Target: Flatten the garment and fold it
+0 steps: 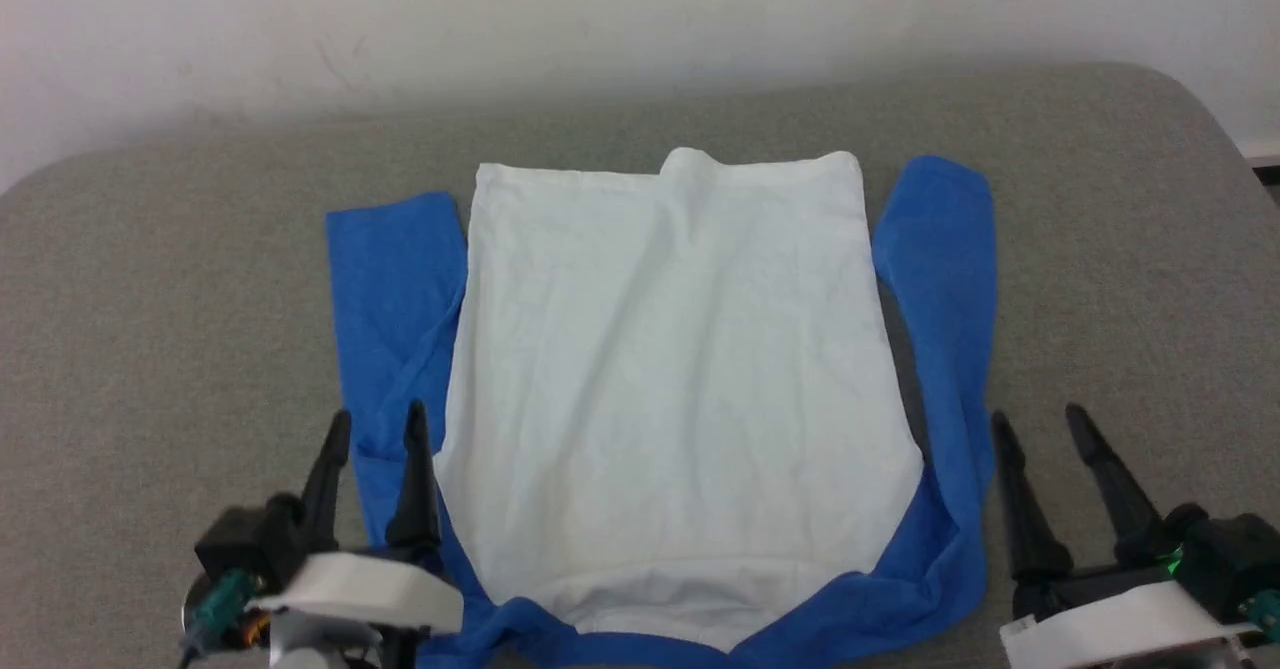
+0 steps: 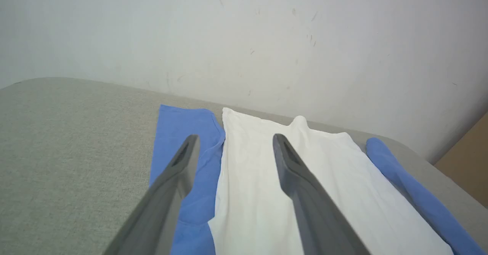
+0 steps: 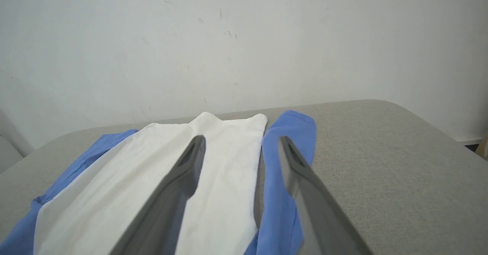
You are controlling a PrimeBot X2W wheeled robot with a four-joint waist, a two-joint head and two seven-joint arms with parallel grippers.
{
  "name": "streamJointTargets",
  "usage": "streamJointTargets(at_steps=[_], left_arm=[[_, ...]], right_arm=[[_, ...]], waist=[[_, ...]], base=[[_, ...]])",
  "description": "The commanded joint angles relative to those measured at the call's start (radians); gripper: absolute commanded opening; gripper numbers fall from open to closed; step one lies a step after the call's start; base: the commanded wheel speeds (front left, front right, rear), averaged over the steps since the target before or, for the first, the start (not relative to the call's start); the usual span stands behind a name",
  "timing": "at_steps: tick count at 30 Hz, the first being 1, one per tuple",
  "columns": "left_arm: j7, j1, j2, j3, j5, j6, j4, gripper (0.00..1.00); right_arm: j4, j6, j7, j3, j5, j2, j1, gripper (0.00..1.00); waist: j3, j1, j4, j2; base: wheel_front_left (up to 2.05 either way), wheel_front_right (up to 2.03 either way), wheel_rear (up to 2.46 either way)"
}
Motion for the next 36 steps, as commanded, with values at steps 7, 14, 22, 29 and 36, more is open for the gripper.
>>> streamJointTargets(at_steps=[7, 14, 22, 29, 36], left_arm=[[0.028, -0.316, 0.063, 0.043, 0.006, -0.024, 0.119, 1.0], [0.159, -0.673, 0.157, 0.049, 0.011, -0.06, 0.301, 1.0], [0.505, -0.942, 0.3, 0.037, -0.015, -0.122, 0.546, 1.0], [0.833, -1.023, 0.401, 0.033, -0.04, -0.114, 0.656, 1.0], [1.096, -0.999, 0.448, 0.008, -0.042, -0.073, 0.671, 1.0]], right_arm=[[-0.089, -0.002, 0.035, -0.037, 0.001, 0.014, -0.088, 1.0], [-0.112, -0.002, 0.034, -0.021, 0.003, 0.008, -0.172, 1.0], [-0.097, -0.002, 0.007, 0.027, 0.024, -0.003, -0.24, 1.0], [-0.062, -0.002, -0.014, 0.048, 0.047, -0.003, -0.264, 1.0], [-0.033, -0.002, -0.03, 0.061, 0.059, -0.003, -0.28, 1.0]], waist=[[0.153, 0.0, -0.031, -0.0001], [0.302, 0.0, -0.076, -0.0001], [0.404, 0.0, -0.15, -0.0001], [0.465, 0.0, -0.194, -0.0001], [0.488, 0.0, -0.213, -0.0001]], base=[[0.0, 0.0, 0.0], [0.0, 0.0, 0.0], [0.0, 0.0, 0.0], [0.0, 0.0, 0.0], [0.0, 0.0, 0.0]])
